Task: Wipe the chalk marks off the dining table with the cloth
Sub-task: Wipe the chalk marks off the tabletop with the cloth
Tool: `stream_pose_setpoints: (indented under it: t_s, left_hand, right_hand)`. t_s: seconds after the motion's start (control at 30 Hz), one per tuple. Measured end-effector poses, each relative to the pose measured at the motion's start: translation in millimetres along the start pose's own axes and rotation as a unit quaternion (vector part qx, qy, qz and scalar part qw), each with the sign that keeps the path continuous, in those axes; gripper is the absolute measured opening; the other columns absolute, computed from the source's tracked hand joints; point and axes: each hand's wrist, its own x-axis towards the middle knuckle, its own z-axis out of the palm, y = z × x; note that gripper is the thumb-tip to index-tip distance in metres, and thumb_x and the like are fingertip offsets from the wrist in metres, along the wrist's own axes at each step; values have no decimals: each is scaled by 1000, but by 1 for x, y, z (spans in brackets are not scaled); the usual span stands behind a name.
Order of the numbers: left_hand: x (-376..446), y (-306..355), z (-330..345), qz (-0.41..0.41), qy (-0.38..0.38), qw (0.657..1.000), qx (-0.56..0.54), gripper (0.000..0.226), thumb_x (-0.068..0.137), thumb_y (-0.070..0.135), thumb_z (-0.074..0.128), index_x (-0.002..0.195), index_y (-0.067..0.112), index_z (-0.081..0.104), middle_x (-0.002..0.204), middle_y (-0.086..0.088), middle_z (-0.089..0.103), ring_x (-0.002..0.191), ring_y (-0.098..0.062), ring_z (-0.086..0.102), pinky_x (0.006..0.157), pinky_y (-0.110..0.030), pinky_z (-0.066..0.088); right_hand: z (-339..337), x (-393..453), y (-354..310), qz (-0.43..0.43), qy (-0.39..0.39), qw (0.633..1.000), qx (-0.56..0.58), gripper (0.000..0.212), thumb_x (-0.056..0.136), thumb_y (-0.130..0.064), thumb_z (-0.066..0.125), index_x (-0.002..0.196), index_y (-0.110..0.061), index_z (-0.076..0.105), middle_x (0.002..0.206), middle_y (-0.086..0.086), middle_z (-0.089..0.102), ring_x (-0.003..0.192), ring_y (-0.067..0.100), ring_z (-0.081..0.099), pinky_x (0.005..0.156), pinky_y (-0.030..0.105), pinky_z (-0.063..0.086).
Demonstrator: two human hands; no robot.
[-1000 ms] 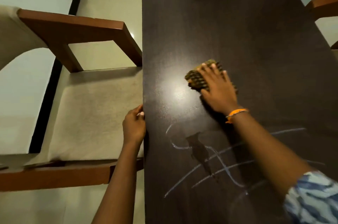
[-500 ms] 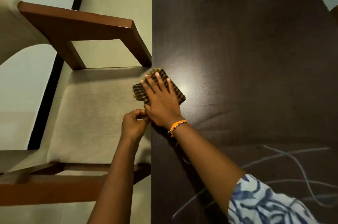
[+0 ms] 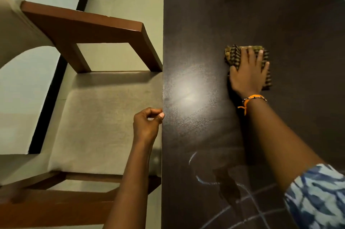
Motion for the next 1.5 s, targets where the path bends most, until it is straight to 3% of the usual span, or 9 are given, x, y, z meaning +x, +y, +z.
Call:
stream_pose_setpoints:
  t_s: [0.3, 0.53, 0.63, 0.8, 0.87, 1.0, 1.13, 1.33, 1.5]
  left_hand:
    - [-6, -1, 3, -10, 25, 1000, 5, 12, 82, 7, 66, 92, 10, 72, 89, -6, 68, 92, -23, 64, 94, -46, 50]
    - [-60, -26, -10, -25, 63, 997, -23, 21, 91, 11, 53, 92, 29, 65, 91, 15, 62, 99, -17, 62, 91, -34, 51]
    - [-85, -45, -18, -37, 61, 997, -42, 25, 93, 7, 48, 99, 27, 62, 101, 8, 63, 94, -12, 61, 78, -20, 48]
    - [-120, -68, -19, -87, 52, 994, -46, 28, 91, -1, 42, 99, 19, 61, 102, -5, 64, 88, -15, 58, 78, -32, 49]
    - [-130, -69, -18, -76, 41, 996, -32, 28, 93, 1, 41, 100, 20, 60, 96, 2, 63, 92, -16, 58, 88, -43, 51]
    - [-135, -66, -20, -27, 20, 999, 7, 22, 92, 9, 49, 105, 20, 62, 103, 9, 61, 97, -9, 57, 91, -47, 52]
    - [-139, -67, -22, -19, 3, 1000, -2, 27, 90, 4, 54, 109, 21, 63, 103, 9, 62, 87, -2, 59, 82, -44, 56]
    - [-129, -71, -29, -14, -31, 999, -31, 25, 88, 0, 55, 101, 19, 64, 90, 14, 64, 67, 4, 66, 43, -5, 45]
    - [-134, -73, -26, -25, -24, 998, -49, 27, 90, 1, 53, 104, 21, 64, 64, 28, 67, 54, 18, 59, 41, -5, 44]
  right_hand:
    - [43, -24, -125, -253, -78, 964, 1, 60, 92, -36, 40, 148, -21, 22, 158, 2, 19, 147, 25, 6, 117, 48, 2]
    - [26, -87, -105, -324, -142, 935, 2, 64, 92, -35, 42, 149, -22, 16, 160, 1, 12, 148, 24, 0, 118, 46, -4]
    - [10, -168, -82, -348, -165, 922, 30, 69, 88, -34, 46, 149, -22, 17, 160, 1, 12, 148, 23, -1, 118, 45, -5]
    - [0, -260, -49, -391, -179, 903, -10, 75, 81, -36, 50, 148, -23, 21, 158, 0, 19, 147, 23, 7, 117, 46, 3]
    - [-2, -253, -46, -399, -178, 899, -8, 74, 81, -36, 51, 148, -24, 22, 158, 0, 19, 147, 23, 8, 117, 45, 2]
    - [-10, -222, -24, -341, -172, 924, -3, 74, 85, -36, 46, 150, -29, 13, 160, -6, 7, 148, 16, -3, 117, 40, -8]
    - [-35, -185, 50, -195, -120, 973, -14, 73, 85, -29, 52, 149, -25, 15, 160, -2, 11, 148, 20, 1, 118, 46, 0]
    - [-51, -182, 92, 9, -50, 999, -18, 67, 88, -30, 46, 148, -17, 20, 159, 6, 15, 147, 29, 5, 117, 53, 3]
    - [-18, -237, -4, -107, -85, 991, 3, 74, 87, -34, 48, 150, -21, 11, 160, 3, 7, 147, 27, -3, 116, 51, -5]
